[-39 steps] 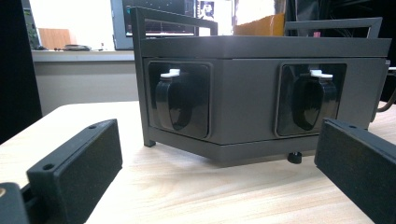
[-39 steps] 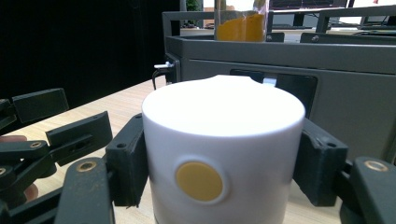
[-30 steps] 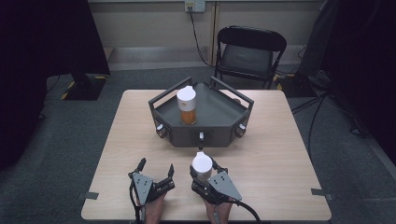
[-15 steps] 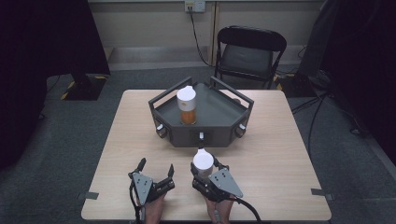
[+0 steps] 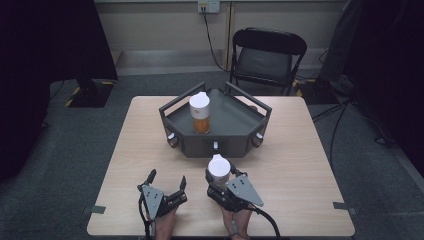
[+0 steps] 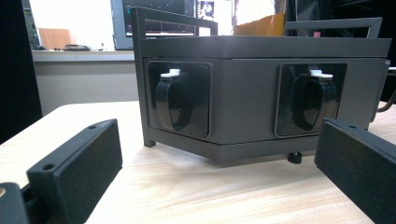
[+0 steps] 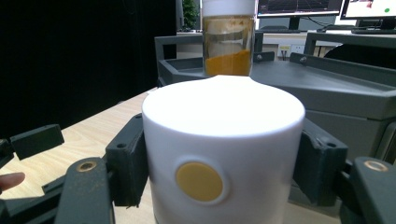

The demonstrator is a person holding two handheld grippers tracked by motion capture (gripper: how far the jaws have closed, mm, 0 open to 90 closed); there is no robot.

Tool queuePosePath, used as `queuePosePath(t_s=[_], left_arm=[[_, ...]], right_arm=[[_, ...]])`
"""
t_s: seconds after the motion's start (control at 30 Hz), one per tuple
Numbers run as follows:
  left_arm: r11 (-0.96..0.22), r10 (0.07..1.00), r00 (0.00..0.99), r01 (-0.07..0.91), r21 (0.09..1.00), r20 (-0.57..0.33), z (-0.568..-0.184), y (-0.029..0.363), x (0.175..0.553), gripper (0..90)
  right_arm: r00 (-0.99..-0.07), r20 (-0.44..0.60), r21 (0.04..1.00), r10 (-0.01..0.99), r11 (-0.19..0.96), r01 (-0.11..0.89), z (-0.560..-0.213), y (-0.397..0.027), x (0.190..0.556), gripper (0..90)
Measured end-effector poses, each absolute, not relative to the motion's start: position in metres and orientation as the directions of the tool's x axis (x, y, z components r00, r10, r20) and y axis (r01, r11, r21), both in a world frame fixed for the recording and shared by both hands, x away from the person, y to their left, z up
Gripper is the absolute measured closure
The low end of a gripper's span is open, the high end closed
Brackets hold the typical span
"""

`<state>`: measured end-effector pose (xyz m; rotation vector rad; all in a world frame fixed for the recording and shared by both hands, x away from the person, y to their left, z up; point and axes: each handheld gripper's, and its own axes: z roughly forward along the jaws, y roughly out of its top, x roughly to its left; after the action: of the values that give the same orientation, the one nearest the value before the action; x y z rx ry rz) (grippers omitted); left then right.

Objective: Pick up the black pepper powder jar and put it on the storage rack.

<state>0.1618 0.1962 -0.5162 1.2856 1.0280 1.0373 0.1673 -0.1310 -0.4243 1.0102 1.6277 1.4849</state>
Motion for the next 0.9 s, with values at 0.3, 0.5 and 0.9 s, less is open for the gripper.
queuePosePath(t_s=[0.3,0.5,0.9], left_arm=[[0.015,0.973,0.23,-0.019,1.0,-0.01,-0.516,0.196,0.162,0.2],[0.014,0.973,0.23,-0.019,1.0,-0.01,-0.516,0.196,0.162,0.3],[0.014,0.973,0.23,-0.018,1.0,-0.01,-0.516,0.196,0.162,0.4]], right_arm=[[-0.456,-0.009,0.996,0.89,0.048,0.074,-0.412,-0.137,0.175,30.6],[-0.448,-0.02,0.997,0.894,0.054,0.063,-0.402,-0.142,0.18,30.6],[-0.45,-0.036,0.996,0.892,0.067,0.053,-0.382,-0.146,0.194,30.6]])
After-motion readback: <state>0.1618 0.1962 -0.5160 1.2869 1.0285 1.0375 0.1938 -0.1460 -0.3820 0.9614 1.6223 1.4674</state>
